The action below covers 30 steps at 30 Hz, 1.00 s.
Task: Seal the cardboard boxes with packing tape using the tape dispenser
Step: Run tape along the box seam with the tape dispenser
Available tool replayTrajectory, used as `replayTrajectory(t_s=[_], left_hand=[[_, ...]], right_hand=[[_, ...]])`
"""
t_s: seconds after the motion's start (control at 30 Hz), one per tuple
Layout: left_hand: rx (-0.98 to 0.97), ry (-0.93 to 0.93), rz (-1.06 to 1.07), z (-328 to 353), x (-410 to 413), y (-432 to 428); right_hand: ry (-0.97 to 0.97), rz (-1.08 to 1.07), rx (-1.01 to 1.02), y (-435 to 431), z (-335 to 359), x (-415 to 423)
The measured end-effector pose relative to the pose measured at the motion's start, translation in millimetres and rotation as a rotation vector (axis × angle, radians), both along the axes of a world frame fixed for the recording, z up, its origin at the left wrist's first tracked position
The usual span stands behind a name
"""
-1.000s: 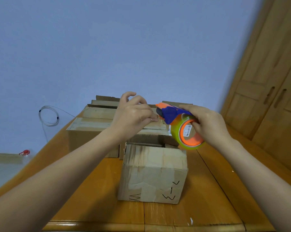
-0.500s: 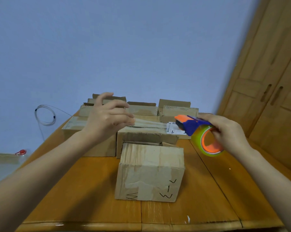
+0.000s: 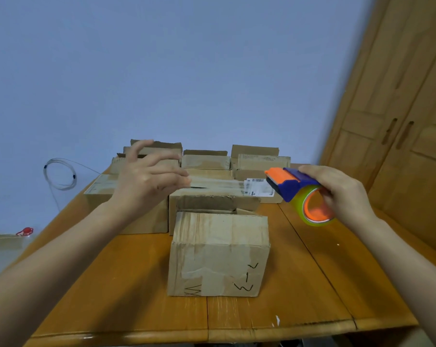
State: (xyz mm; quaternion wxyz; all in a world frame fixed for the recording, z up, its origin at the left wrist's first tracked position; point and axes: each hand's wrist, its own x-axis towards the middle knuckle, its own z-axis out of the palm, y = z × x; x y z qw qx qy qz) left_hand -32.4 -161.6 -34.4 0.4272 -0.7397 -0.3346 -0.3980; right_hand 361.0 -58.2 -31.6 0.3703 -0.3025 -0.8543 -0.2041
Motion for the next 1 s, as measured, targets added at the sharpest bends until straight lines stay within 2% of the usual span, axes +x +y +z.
replayTrajectory(t_s=[0.33, 0.53, 0.63, 0.77, 0.9, 1.0], left_hand=[[-0.022, -0.053, 0.061, -14, -9, -4], [-0.062, -0.132, -0.009, -10, -12, -4], [-0.047, -0.229, -0.023, -9, -4, -2], [-0.017, -0.344, 0.105, -6, 13, 3], [-0.205, -0.461, 0.219, 1, 38, 0], [-0.457, -0.725, 0.244, 5, 64, -2]], right_hand=[[0.038, -0.033, -0.020, -2, -14, 19], [0.053, -0.047, 0.044, 1, -12, 27], [0.079, -0.045, 0.072, 1, -9, 29], [0.124, -0.101, 0.033, 4, -14, 34], [0.183, -0.148, 0.021, 8, -20, 43], [0.237, -0.187, 0.026, 12, -23, 46]])
